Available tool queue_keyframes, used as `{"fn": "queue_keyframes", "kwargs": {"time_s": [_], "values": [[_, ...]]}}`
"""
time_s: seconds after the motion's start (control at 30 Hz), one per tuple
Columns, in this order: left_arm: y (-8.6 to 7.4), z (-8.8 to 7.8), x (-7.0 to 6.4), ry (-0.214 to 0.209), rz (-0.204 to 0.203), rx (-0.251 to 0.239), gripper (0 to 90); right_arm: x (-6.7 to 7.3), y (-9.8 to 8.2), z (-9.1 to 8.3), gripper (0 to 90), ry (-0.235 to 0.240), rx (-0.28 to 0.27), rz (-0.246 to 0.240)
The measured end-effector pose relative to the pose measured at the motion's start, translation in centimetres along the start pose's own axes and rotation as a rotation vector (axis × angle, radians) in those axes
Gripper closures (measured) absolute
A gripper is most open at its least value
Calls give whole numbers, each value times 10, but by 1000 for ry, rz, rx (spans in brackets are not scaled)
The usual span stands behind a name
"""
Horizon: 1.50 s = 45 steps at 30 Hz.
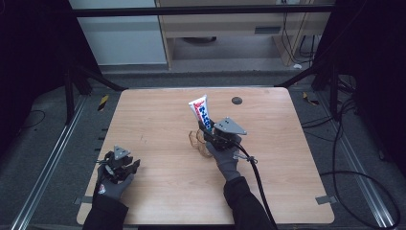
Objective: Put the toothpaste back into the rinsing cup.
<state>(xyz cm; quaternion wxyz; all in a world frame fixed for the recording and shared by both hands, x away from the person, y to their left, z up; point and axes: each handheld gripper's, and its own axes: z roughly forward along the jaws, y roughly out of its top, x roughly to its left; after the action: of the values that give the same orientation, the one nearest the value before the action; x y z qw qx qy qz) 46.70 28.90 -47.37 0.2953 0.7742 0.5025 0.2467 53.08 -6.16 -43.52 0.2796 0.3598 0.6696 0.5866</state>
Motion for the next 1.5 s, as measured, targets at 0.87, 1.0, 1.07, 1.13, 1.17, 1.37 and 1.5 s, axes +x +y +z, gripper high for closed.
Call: {"fn": "queue_keyframes", "kwargs": {"time_s": [0.87,1.0,1.07,1.13,1.17,1.37,1.5], "values": [[0,0,0,0,-1,1,649,0,-4,2,629,24,114,-9],[0,0,0,0,-1,1,649,0,-2,1,618,29,136,6],[0,0,0,0,-1,1,649,0,-1,1,617,29,140,7],[0,0,0,0,-1,1,649,-1,0,0,621,32,147,7],[0,0,0,0,-1,1,649,-1,0,0,625,30,148,8],[0,0,0,0,-1,-1,649,0,-2,-3,642,30,123,3],[0,0,0,1,-1,0,649,0,-5,-6,653,25,100,6]]}}
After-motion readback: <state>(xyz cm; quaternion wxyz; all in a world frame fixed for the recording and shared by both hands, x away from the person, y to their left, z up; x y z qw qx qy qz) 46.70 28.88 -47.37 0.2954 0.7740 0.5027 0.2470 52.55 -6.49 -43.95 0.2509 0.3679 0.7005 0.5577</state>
